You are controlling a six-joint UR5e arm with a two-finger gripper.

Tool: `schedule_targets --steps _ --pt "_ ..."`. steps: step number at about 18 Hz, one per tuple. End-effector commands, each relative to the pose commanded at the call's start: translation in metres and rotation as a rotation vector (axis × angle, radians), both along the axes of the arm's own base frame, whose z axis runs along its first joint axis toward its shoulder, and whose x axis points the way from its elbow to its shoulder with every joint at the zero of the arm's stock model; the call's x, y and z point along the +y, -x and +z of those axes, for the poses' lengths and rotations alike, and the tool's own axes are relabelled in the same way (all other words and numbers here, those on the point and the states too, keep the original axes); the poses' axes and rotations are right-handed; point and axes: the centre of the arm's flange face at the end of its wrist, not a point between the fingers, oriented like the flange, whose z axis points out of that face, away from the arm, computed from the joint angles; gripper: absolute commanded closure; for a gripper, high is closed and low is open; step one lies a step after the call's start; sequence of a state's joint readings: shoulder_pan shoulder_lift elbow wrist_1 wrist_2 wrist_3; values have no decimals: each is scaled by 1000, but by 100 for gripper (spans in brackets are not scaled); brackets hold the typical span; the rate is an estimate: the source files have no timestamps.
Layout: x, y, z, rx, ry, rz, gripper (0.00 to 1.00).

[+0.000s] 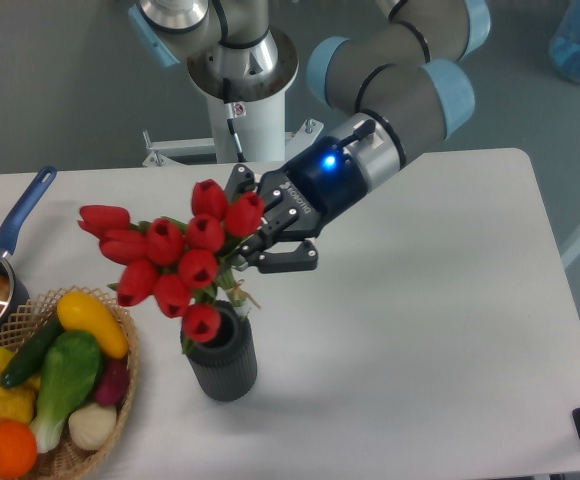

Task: Insert the flowers into the vase
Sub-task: 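Lower the tulip stems down into the black vase opening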

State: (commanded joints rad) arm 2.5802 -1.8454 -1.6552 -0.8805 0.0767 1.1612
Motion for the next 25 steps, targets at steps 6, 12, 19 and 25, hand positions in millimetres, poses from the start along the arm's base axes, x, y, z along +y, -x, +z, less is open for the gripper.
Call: schedule_targets --steps 6,12,19,25 --pt "13 0 -16 -18 12 -18 83" --pt "22 -2 -31 -20 15 -35 82" --pt "21 -6 -67 -18 16 -42 81" --pt "15 -11 -88 -22 26 -41 78"
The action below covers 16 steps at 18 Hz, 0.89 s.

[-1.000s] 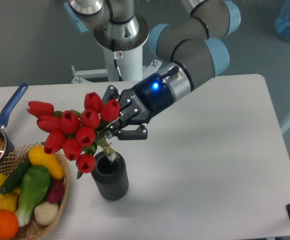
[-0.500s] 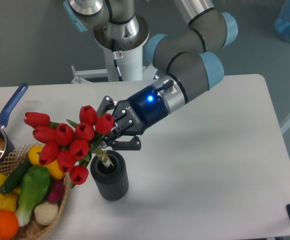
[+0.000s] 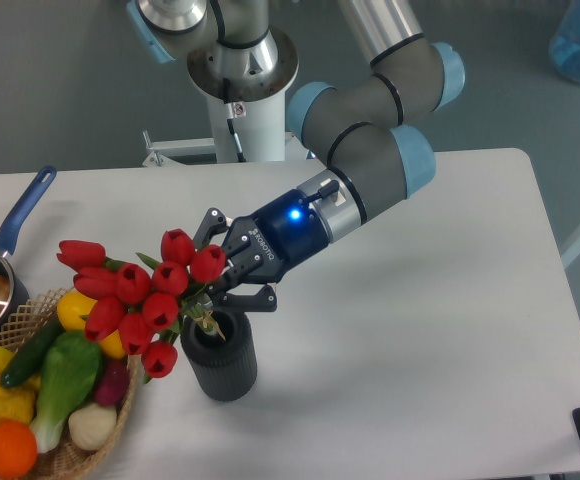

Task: Insert the flowers into the vase
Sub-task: 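Lower the tulip stems down into the black vase opening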

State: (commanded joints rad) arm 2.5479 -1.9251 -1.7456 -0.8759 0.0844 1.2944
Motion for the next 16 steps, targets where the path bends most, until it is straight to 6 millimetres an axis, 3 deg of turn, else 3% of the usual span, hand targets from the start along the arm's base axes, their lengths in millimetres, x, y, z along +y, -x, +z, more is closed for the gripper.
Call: schedule_targets --steps 8,16 --pt "-5 2 -37 32 -13 1 77" --pt "-11 4 -53 37 -8 9 73"
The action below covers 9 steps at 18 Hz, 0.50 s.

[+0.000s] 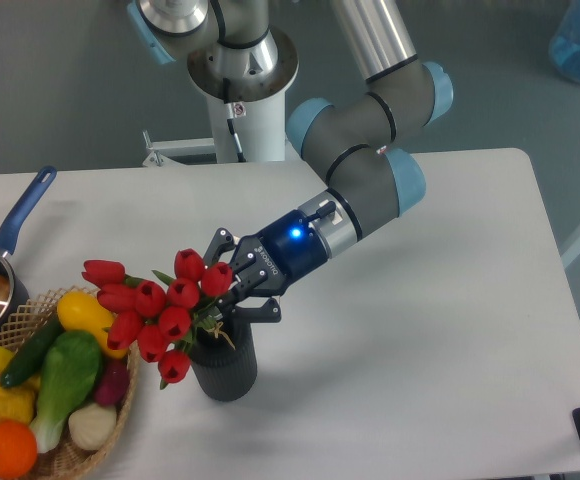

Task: Insert the flowers into the vase
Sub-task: 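Lower the tulip stems down into the black vase opening, then open the gripper to release the tulips in the vase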

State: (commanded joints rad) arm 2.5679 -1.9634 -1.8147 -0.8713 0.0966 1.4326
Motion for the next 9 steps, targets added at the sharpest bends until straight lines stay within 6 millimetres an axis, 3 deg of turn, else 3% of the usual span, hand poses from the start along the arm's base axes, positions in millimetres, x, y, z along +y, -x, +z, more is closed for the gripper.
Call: schedule_targets --steps 5,9 --pt "-3 -1 -24 25 -5 -4 65" --pt "-6 -2 -29 18 3 0 62"
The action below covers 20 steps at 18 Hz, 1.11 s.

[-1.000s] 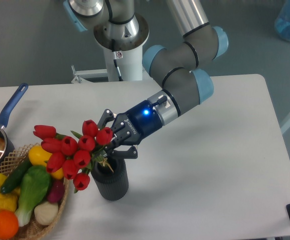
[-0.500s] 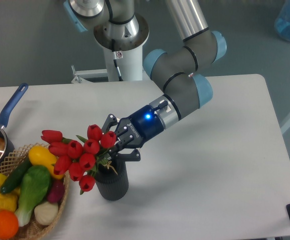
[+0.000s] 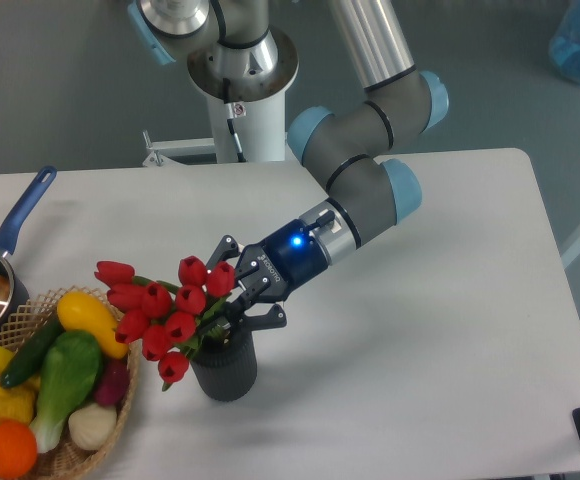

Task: Insert the flowers into the vase

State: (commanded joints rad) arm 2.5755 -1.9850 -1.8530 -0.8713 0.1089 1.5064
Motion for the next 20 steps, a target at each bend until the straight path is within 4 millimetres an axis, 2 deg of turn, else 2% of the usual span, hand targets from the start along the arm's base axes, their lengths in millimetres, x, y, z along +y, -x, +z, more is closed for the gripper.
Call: schedule_targets --steps 2,11,15,17,20 --pt "-4 -2 -5 -5 9 4 62" --pt "-15 -2 -18 6 2 16 37" --pt "-23 -2 -28 -2 24 25 8" --pt "-29 3 -31 9 48 37 2" --pt "-38 10 -34 12 66 56 1"
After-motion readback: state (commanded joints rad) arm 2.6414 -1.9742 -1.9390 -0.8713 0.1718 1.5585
